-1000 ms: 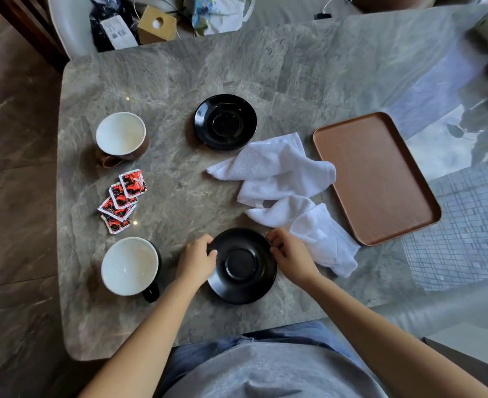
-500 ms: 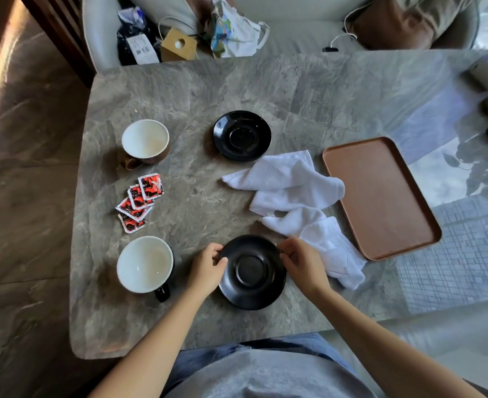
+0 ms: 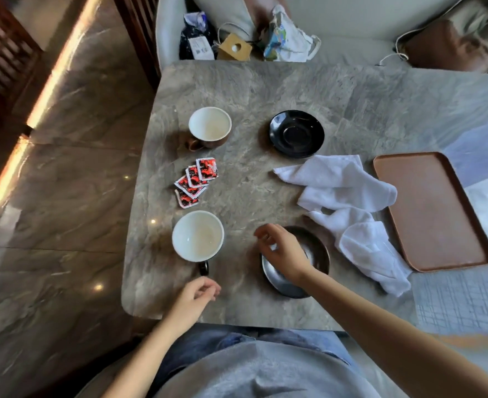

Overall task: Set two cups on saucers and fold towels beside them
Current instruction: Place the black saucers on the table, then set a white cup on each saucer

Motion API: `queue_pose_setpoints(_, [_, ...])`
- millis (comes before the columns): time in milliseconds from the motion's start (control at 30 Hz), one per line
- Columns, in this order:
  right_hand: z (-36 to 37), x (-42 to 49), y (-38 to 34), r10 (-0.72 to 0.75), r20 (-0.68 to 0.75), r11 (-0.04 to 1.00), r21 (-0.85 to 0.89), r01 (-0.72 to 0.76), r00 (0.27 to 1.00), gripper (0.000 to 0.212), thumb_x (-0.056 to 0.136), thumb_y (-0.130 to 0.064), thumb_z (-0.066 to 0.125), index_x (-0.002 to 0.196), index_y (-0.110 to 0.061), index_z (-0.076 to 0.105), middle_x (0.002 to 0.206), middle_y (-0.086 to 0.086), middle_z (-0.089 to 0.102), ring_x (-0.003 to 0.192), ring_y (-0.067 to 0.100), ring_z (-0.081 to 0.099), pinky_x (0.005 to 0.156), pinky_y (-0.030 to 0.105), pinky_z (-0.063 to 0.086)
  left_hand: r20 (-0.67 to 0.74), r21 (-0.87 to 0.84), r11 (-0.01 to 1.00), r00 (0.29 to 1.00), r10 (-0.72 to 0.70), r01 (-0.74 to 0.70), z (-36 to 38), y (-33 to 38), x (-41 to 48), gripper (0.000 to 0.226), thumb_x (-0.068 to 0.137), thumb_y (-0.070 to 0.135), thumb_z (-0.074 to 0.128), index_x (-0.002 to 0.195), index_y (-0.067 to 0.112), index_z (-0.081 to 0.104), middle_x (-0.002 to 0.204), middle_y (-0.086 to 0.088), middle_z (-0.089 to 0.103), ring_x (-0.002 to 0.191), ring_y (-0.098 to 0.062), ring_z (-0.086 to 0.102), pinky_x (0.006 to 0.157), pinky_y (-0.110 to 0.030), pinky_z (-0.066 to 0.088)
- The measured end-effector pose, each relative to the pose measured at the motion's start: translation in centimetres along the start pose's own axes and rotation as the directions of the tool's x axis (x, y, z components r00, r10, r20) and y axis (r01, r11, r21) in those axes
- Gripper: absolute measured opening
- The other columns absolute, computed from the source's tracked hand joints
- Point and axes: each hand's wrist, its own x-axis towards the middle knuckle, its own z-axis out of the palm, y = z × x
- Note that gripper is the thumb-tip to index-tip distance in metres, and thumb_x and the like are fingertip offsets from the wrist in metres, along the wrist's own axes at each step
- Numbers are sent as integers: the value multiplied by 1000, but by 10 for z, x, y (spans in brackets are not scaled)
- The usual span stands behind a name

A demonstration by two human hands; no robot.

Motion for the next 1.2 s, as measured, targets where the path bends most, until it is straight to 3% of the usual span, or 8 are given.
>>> queue_pose_setpoints(200, [40, 35, -39, -46, 106, 999, 14, 45, 993, 44, 89, -21, 59, 131, -17, 46, 126, 7, 53, 105, 20, 59, 93, 34, 47, -215, -184, 983, 976, -42, 1, -24, -11, -6, 17, 89, 15, 58, 98, 4, 49, 89, -12, 59, 75, -14, 58, 57, -9, 43])
queue_pose_setpoints(367, [55, 60, -60, -115, 216, 987, -90, 137, 970, 53, 91, -10, 51, 142, -16, 37, 146, 8, 41, 132, 26, 40, 110, 35, 31, 43, -263, 959, 994, -97, 105, -16, 4, -3, 34, 92, 31, 53, 123, 30, 40, 114, 1, 59, 90, -12, 62, 75, -24, 46])
queue_pose_setpoints(467, [56, 65, -64, -85, 220, 987, -112, 112, 972, 46, 90, -7, 48, 135, -18, 43, 138, 7, 50, 123, 26, 48, 100, 35, 39, 90, -233, 967, 993, -82, 101, -15, 4, 1, 38, 92, 37, 51, 127, 26, 44, 120, 2, 57, 95, -10, 62, 78, -25, 47])
queue_pose_setpoints(667, [49, 55, -53, 33, 149, 987, -159, -9, 988, 31, 83, -11, 54, 114, -12, 49, 113, 12, 61, 99, 30, 59, 84, 40, 50, -185, -382, 910, 951, -246, 161, -20, -5, 12, 59, 94, 34, 45, 145, 11, 25, 127, -13, 55, 114, -24, 55, 102, -40, 40])
queue_pose_setpoints(867, [34, 49, -44, 260, 159, 965, -15, -261, 952, 38, 79, -4, 54, 117, -4, 47, 122, 13, 60, 106, 31, 58, 74, 36, 49, -197, -318, 947, 973, -121, 53, -31, 8, 26, 47, 96, 27, 44, 138, 7, 37, 107, -4, 56, 101, -16, 53, 97, -34, 41])
queue_pose_setpoints(1000, [3, 31, -30, 318, 177, 926, 153, -346, 931, 29, 82, -9, 55, 110, -10, 47, 108, 4, 57, 96, 25, 61, 55, 33, 58, -89, -132, 990, 996, 32, -43, -31, 24, 35, 20, 97, 23, 41, 93, 12, 58, 80, 3, 53, 87, -18, 53, 75, -27, 39])
queue_pose_setpoints(1100, [-23, 9, -20, 299, 113, 916, 244, -318, 947, 25, 81, -9, 56, 105, -12, 51, 98, 0, 62, 86, 22, 65, 56, 36, 60, -74, 51, 985, 983, 168, -164, -20, 40, 41, 31, 97, 23, 43, 67, 16, 48, 66, 5, 49, 69, -13, 46, 67, -28, 34])
queue_pose_setpoints(1200, [-41, -14, -8, 331, -29, 911, 270, -311, 943, 24, 79, -10, 58, 102, -15, 55, 95, 3, 66, 86, 23, 67, 67, 46, 60, -59, 210, 949, 966, 252, -235, -5, 59, 45, 27, 94, 33, 43, 72, 19, 50, 63, 10, 54, 64, -4, 49, 64, -23, 36])
